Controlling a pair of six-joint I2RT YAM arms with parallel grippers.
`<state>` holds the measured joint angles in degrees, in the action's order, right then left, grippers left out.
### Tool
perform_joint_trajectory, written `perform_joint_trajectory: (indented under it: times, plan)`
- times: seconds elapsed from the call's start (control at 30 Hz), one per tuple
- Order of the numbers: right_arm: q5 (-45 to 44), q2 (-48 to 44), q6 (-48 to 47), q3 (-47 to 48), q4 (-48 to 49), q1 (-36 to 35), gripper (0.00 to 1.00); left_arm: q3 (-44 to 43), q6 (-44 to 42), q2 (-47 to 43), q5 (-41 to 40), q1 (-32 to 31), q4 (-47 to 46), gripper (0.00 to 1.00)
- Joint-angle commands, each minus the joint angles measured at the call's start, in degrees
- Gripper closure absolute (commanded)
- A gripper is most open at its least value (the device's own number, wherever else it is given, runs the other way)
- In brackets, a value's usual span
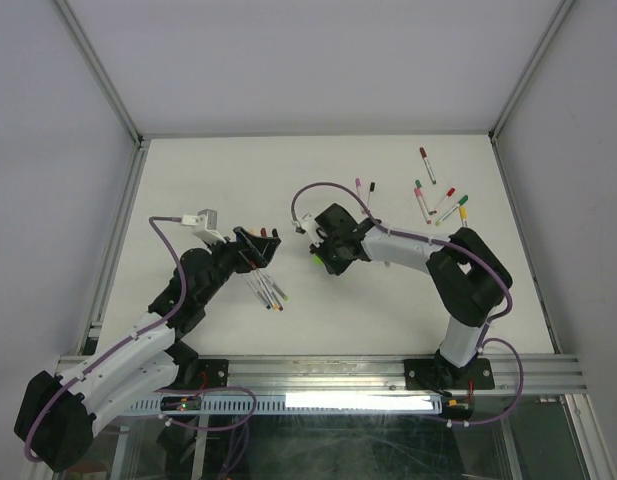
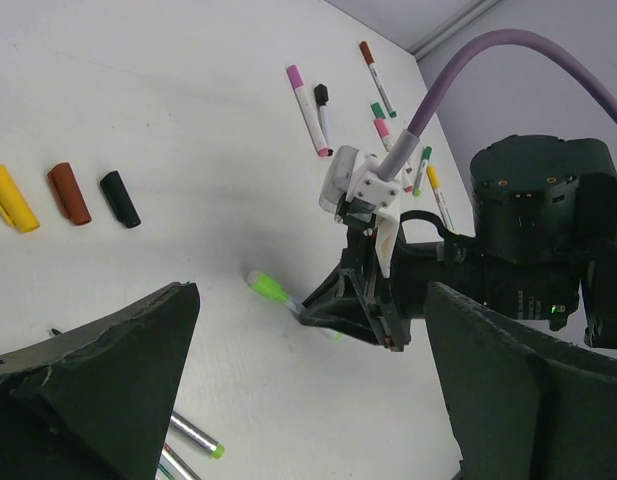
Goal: Open the pen caps
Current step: Pick up the pen from the center of the board.
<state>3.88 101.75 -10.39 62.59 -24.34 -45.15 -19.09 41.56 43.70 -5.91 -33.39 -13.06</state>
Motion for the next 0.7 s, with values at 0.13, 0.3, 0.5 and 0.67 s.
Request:
perform_joint_trajectory:
  times: [0.13, 0.3, 0.5, 0.67]
  plan:
    - [0.2, -0.64, -2.18, 1.77, -1.59, 1.87, 0.79, 1.51, 2.36, 1.85, 4.1, -0.19, -7.81, 0.01]
    - [-0.48, 0.33, -3.16, 1.81, -1.91, 1.84, 0.71, 1.94, 3.23, 3.78, 5.78, -0.19, -10.54, 0.01]
    - [-1.6, 1.28, -3.99, 1.85, -2.16, 1.89, 0.68, 1.96, 2.99, 3.52, 5.31, -0.18, -10.5, 0.01]
    - [-3.43, 2.23, -4.62, 2.0, -2.29, 1.23, 0.71, 1.87, 2.94, 3.66, 5.31, -0.19, -10.48, 0.01]
